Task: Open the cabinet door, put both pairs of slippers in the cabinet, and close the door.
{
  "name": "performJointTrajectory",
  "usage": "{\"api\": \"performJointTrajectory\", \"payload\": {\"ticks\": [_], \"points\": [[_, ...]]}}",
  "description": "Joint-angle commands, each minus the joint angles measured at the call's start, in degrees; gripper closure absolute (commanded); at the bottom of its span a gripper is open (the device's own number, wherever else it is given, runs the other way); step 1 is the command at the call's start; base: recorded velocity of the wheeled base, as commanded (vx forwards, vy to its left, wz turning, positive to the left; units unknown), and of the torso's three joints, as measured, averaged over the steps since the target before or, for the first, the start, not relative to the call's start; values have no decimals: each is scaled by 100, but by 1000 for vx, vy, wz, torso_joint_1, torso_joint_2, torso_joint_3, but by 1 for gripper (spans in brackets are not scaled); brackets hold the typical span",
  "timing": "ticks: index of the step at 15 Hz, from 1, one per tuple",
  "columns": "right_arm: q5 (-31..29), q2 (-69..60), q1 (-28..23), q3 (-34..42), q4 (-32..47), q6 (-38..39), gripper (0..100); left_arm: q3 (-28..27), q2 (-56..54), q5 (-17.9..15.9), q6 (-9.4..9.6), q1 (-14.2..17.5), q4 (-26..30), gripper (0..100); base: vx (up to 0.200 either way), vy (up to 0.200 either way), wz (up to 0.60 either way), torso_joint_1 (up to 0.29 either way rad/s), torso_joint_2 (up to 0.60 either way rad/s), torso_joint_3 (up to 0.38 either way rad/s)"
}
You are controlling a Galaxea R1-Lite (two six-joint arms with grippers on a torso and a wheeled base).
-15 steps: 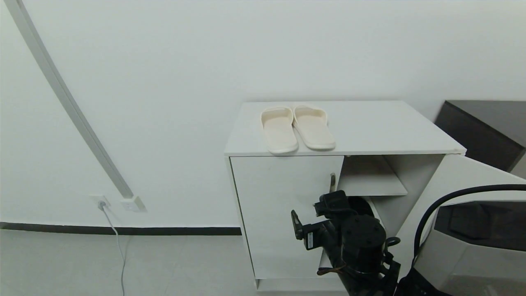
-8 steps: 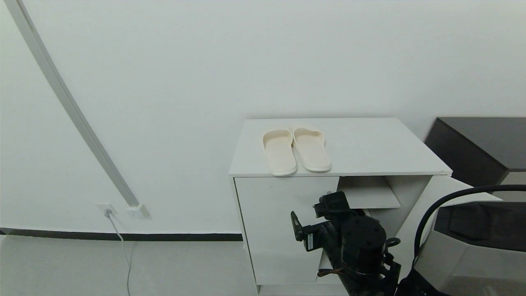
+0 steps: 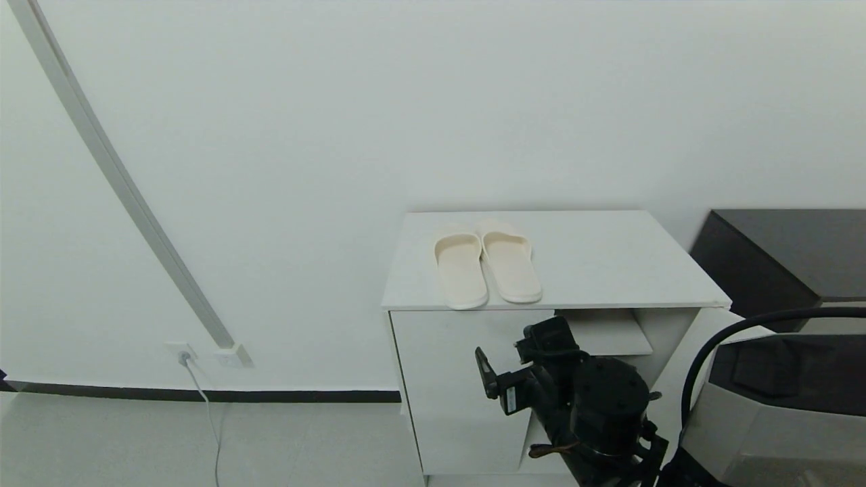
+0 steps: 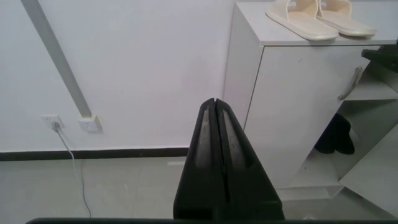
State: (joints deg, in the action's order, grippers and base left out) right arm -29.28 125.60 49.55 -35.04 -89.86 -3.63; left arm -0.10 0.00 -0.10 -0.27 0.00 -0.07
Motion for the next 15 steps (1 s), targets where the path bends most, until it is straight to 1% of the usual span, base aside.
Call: {"api": "performJointTrajectory", "payload": {"ticks": [1, 2, 3, 5, 6, 7, 9, 13, 15], "points": [[81, -44, -16, -179, -14, -103, 0, 1, 9, 1, 0, 0, -1, 100, 0, 0, 0, 0, 0, 0], [81, -176, -60, -504, 320, -94, 0, 1, 9, 1, -8, 0, -1, 100, 0, 0, 0, 0, 0, 0], [81, -422, -104, -873, 961, -23, 0, 1, 9, 1, -8, 0, -1, 100, 0, 0, 0, 0, 0, 0], [81, -932, -86, -1568, 2622, 451, 0, 1, 9, -8, 9, 0, -1, 100, 0, 0, 0, 0, 0, 0], [63, -1152, -86, -2025, 3589, 803, 0, 1, 9, -8, 9, 0, -1, 100, 0, 0, 0, 0, 0, 0], [-16, -1257, -86, -2508, 4363, 1119, 0, 1, 9, -8, 9, 0, -1, 100, 0, 0, 0, 0, 0, 0], [-271, -1301, -78, -3132, 5312, 1523, 0, 1, 9, -8, 18, 0, -1, 100, 0, 0, 0, 0, 0, 0], [-315, -1090, -60, -3106, 5312, 1550, 0, 1, 9, -8, 9, 0, -1, 100, 0, 0, 0, 0, 0, 0], [-447, -932, -69, -3035, 5083, 1532, 0, 1, 9, -17, 9, 0, -1, 100, 200, 0, 0, -5, 7, 0]]}}
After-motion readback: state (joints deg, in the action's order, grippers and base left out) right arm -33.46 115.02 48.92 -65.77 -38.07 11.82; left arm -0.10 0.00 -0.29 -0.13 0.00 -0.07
